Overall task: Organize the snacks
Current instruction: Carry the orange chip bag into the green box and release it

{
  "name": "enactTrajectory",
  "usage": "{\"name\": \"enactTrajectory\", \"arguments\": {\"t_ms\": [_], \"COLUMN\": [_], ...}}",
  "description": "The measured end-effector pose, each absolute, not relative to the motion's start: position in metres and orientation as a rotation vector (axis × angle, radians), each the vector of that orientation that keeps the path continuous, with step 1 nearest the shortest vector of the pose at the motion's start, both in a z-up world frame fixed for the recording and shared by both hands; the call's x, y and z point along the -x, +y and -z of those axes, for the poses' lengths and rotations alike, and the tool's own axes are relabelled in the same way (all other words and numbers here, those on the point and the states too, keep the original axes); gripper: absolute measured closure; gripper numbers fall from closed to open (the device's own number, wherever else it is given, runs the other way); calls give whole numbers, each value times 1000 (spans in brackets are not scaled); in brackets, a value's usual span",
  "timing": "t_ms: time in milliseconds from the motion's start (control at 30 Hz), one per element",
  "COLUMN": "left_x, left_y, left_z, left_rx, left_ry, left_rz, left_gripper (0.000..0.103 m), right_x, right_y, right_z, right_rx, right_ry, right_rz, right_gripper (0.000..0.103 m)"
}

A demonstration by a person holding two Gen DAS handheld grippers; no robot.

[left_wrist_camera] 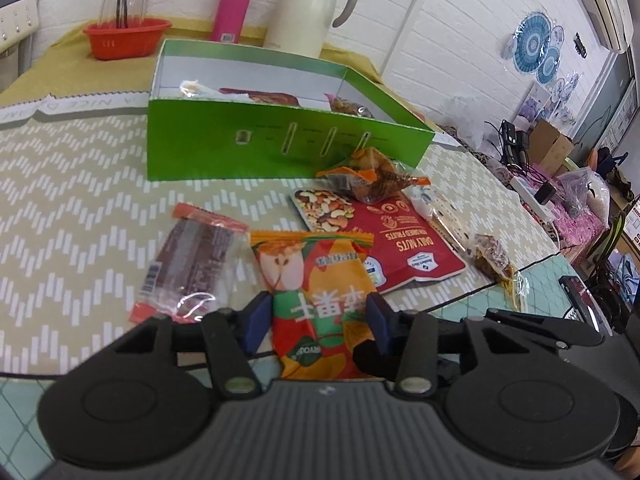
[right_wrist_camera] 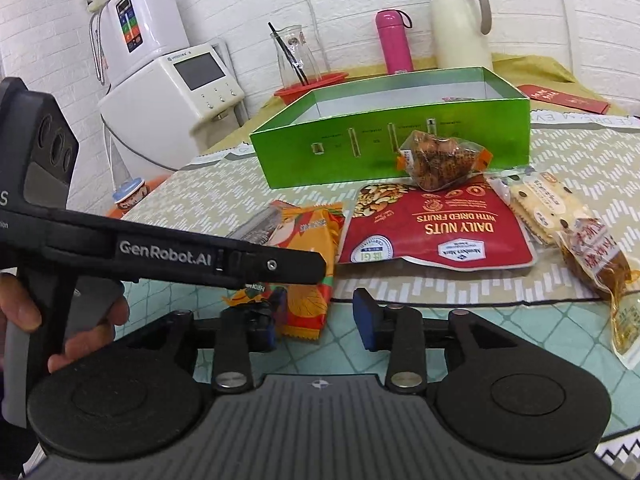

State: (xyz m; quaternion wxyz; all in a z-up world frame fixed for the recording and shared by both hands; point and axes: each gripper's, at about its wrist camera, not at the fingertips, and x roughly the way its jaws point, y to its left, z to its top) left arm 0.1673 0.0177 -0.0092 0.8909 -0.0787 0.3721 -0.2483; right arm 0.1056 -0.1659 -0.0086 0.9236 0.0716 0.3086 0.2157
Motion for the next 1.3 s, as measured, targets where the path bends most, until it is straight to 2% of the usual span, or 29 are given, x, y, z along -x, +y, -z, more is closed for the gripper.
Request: {"name": "enactTrajectory", "arguments": {"t_ms": [67, 133, 200, 467, 767, 1300], "left_x": [-167, -164, -158, -153, -204, -313], "left_y": [19, 18, 18, 17, 10, -11], "left_z": [9, 6, 2, -39, -78, -66], "left_rx": [171, 163, 154, 161, 211, 252], "left_ry": [771, 762, 741, 613, 518, 579], "left_rz": [511, 492, 475, 485, 468, 443], "left_gripper": [63, 66, 85, 86, 86, 86], "right_x": [-109, -110, -106, -100, -149, -240], "right_y": [-164, -163, -165, -170, -176, -195], "right_z": [11, 10, 7, -24, -58, -37], "right_rx": [-161, -163, -163, -142, -142, -181], "right_ry": [630, 641, 638, 505, 379, 389], "right_rz": [-466, -455, -459, -463, -450, -402], "right_gripper": [42, 79, 81, 81, 81, 81]}}
